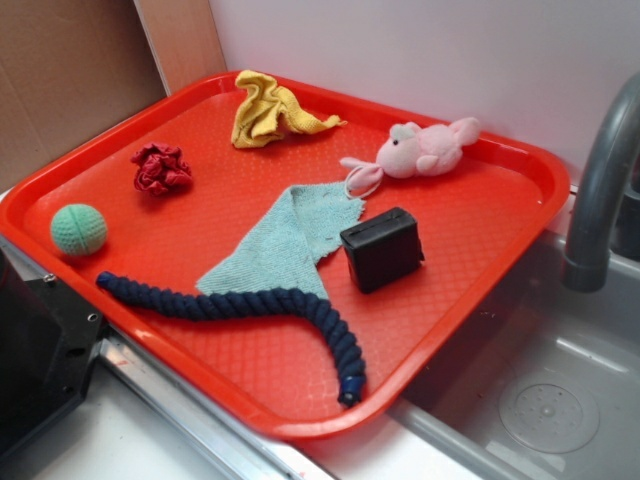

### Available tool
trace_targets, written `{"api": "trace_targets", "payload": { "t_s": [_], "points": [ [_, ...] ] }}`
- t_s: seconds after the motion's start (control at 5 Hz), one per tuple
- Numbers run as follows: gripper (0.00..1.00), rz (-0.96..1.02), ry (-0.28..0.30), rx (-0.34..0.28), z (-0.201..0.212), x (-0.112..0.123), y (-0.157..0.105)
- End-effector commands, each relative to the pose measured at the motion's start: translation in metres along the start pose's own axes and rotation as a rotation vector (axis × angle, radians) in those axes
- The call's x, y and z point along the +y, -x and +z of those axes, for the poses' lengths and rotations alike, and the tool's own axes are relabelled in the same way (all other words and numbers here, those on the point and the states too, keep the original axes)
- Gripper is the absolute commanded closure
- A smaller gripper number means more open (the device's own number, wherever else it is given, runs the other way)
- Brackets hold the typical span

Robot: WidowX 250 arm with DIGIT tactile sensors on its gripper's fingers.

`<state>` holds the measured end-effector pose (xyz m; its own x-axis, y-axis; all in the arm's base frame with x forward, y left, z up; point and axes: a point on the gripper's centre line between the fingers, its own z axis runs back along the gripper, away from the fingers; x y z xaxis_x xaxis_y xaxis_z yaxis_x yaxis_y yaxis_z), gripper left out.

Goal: Grab the black box.

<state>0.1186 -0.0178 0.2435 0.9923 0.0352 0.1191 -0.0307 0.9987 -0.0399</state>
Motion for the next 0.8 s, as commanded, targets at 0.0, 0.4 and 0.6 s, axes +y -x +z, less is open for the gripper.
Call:
{"api": "trace_targets", "payload": {
  "t_s": [0.0, 0.4, 0.6],
  "points": [
    [0.0, 0.0, 0.0, 0.0, 0.0, 0.0, 0.0],
    [0.0, -0.204, 0.042, -0.079, -0.01, -0.033, -0.02],
    [0.0, -0.204, 0.042, -0.079, -0.01, -0.033, -0.02]
  ]
}}
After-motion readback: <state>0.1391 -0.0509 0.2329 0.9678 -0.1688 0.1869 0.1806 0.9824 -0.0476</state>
